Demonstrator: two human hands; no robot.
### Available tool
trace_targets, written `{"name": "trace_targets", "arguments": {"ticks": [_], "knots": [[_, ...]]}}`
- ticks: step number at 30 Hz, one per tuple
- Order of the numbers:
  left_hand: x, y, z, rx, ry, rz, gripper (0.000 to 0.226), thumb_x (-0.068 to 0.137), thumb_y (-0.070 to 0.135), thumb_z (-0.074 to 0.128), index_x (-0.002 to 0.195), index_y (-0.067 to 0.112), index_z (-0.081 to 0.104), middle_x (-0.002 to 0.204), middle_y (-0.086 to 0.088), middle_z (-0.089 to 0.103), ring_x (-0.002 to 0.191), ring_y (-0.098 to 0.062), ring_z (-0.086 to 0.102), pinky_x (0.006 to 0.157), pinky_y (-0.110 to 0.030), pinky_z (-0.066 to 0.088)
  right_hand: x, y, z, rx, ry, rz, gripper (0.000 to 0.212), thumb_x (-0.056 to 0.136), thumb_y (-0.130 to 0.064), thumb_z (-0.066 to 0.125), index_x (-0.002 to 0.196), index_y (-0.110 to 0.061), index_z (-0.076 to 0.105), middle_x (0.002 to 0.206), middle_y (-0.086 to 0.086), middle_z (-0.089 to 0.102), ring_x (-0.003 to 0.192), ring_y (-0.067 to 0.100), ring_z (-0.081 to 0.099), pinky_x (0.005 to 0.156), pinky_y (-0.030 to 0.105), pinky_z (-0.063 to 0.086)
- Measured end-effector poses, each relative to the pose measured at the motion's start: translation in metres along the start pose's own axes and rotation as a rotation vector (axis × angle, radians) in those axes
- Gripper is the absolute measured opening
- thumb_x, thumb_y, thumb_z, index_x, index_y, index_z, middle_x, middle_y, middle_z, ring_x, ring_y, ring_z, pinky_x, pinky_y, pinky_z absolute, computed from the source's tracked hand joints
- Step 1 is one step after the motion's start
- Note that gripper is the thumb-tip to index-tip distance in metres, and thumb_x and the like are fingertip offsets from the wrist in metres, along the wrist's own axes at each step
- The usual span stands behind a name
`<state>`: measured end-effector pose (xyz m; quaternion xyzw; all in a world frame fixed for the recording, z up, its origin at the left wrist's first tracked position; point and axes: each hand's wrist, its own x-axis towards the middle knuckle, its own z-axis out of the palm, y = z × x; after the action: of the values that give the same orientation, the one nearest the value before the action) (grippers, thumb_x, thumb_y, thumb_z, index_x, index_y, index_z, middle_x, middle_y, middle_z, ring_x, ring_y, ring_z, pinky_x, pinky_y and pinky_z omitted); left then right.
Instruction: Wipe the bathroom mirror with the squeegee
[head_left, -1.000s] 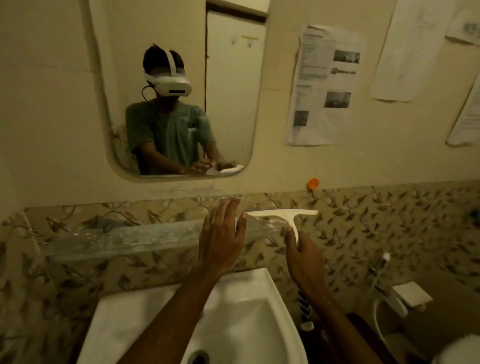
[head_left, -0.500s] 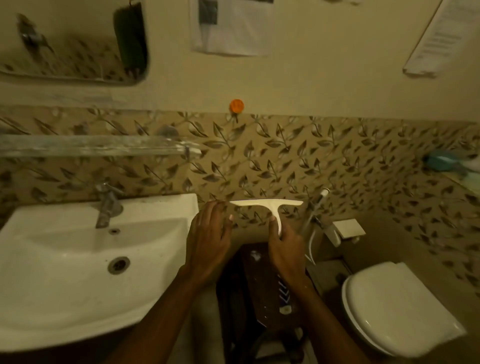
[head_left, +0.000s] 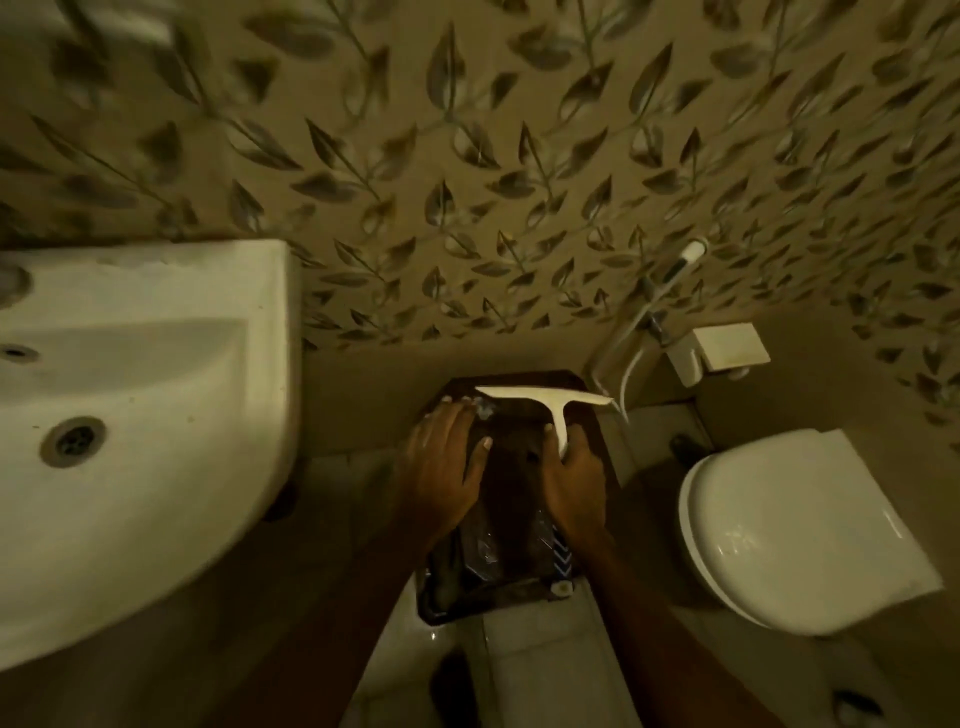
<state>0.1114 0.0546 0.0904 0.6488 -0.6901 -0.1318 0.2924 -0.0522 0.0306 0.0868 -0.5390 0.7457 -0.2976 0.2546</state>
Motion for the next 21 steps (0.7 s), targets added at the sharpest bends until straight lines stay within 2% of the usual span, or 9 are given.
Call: {"name": "trace_targets", "arguments": {"ticks": [3, 6, 10, 14, 17, 19, 21], "knots": [[0.019, -0.022, 0.050, -0.039, -0.034, -0.071, 0.051, 0.094, 0.036, 0.042, 0.130, 0.002, 0.055, 0.133, -0.017, 0.058, 0.128, -0.033, 0.051, 0.103, -0.047, 0.045, 0.038, 0.040, 0.035, -0.068, -0.072, 0.062, 0.038, 0.096, -0.050, 0.036, 0.114, -0.021, 0.053, 0.095, 0.006, 0.067, 0.090, 0.030, 0.064, 0.074, 0.040, 0.051], [0.032, -0.043, 0.092, 0.009, -0.056, -0.084, 0.049, 0.097, 0.038, 0.039, 0.135, 0.010, 0.047, 0.138, -0.010, 0.052, 0.133, -0.026, 0.045, 0.106, -0.039, 0.039, 0.065, 0.074, 0.066, -0.157, -0.134, 0.074, 0.039, 0.096, -0.051, 0.034, 0.106, -0.018, 0.051, 0.082, 0.002, 0.059, 0.084, 0.031, 0.063, 0.065, 0.032, 0.040], [0.041, -0.059, 0.128, 0.063, -0.064, -0.091, 0.044, 0.097, 0.038, 0.039, 0.133, 0.014, 0.044, 0.135, -0.009, 0.054, 0.128, -0.025, 0.047, 0.100, -0.038, 0.043, 0.094, 0.106, 0.101, -0.242, -0.237, 0.048, 0.046, 0.098, -0.049, 0.032, 0.114, -0.010, 0.050, 0.095, 0.015, 0.066, 0.087, 0.034, 0.064, 0.068, 0.036, 0.046], [0.039, -0.054, 0.138, 0.059, -0.081, -0.139, 0.045, 0.095, 0.035, 0.041, 0.130, 0.008, 0.051, 0.133, -0.013, 0.057, 0.125, -0.030, 0.052, 0.097, -0.044, 0.047, 0.105, 0.120, 0.112, -0.288, -0.291, 0.026, 0.048, 0.099, -0.043, 0.036, 0.126, -0.004, 0.046, 0.100, 0.020, 0.066, 0.091, 0.038, 0.064, 0.069, 0.034, 0.043], [0.037, -0.039, 0.129, 0.063, -0.093, -0.156, 0.043, 0.094, 0.029, 0.047, 0.128, 0.003, 0.055, 0.130, -0.017, 0.059, 0.122, -0.034, 0.055, 0.096, -0.047, 0.050, 0.105, 0.116, 0.100, -0.309, -0.347, 0.056, 0.049, 0.097, -0.046, 0.039, 0.117, -0.002, 0.048, 0.101, 0.019, 0.065, 0.092, 0.036, 0.063, 0.069, 0.034, 0.043], [0.037, -0.028, 0.119, 0.083, -0.109, -0.153, 0.043, 0.093, 0.026, 0.049, 0.129, 0.003, 0.054, 0.132, -0.018, 0.058, 0.124, -0.034, 0.054, 0.099, -0.047, 0.048, 0.102, 0.106, 0.081, -0.357, -0.339, 0.085, 0.051, 0.096, -0.049, 0.037, 0.118, -0.005, 0.049, 0.109, 0.017, 0.062, 0.097, 0.033, 0.061, 0.076, 0.037, 0.047], [0.040, -0.009, 0.104, 0.091, -0.111, -0.148, 0.048, 0.097, 0.033, 0.039, 0.134, 0.006, 0.050, 0.138, -0.014, 0.054, 0.131, -0.030, 0.048, 0.107, -0.044, 0.041, 0.101, 0.089, 0.055, -0.381, -0.266, 0.027, 0.051, 0.097, -0.046, 0.036, 0.122, -0.004, 0.050, 0.118, 0.017, 0.057, 0.105, 0.033, 0.057, 0.085, 0.043, 0.048]]}}
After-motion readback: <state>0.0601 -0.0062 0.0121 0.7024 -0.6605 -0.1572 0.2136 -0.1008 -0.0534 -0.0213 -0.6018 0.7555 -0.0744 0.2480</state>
